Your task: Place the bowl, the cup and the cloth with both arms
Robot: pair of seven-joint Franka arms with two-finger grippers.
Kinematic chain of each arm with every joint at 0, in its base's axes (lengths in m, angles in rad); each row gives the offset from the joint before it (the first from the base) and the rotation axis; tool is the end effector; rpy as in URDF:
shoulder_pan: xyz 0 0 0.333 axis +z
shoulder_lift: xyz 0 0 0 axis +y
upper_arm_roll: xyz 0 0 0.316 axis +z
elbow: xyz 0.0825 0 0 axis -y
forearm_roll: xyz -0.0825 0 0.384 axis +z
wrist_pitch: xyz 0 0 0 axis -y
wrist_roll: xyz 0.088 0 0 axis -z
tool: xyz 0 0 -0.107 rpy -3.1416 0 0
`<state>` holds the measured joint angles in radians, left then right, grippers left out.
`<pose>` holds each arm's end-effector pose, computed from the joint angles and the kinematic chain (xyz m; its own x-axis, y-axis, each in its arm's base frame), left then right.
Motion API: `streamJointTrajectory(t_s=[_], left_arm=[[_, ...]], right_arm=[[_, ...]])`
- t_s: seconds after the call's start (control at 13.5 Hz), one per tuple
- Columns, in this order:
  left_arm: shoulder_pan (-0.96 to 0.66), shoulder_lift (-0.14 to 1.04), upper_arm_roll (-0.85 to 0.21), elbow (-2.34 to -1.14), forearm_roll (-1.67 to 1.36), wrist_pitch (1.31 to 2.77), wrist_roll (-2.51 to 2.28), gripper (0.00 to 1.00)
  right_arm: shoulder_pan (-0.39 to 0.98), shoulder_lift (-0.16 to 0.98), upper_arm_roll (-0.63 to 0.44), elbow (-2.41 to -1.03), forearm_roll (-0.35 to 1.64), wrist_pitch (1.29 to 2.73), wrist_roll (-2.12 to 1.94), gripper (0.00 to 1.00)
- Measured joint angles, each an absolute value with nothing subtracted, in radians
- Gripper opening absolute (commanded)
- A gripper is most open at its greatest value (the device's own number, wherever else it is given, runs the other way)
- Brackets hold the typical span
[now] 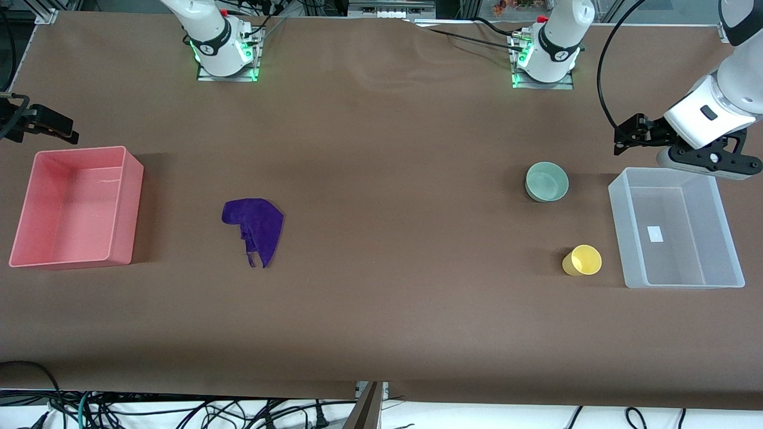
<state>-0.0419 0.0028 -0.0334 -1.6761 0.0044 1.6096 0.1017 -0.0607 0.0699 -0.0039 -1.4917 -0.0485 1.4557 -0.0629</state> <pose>0.5529 -0.0412 0.5765 0.9819 -0.1761 -0.0693 -0.1763 -0.9843 0.0028 0.5623 -0.0419 0.6129 0.9941 -0.0070 -0.1084 -0.0024 -0.9991 0.0420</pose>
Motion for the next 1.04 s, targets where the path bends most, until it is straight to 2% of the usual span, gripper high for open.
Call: streamJointTrajectory(t_s=[1.04], left_arm=[[-0.042, 0.003, -0.032, -1.677, 0.004, 1.594, 0.102, 1.0]], right_arm=[[-0.052, 0.07, -0.001, -1.492, -0.048, 1.456, -0.066, 1.0]])
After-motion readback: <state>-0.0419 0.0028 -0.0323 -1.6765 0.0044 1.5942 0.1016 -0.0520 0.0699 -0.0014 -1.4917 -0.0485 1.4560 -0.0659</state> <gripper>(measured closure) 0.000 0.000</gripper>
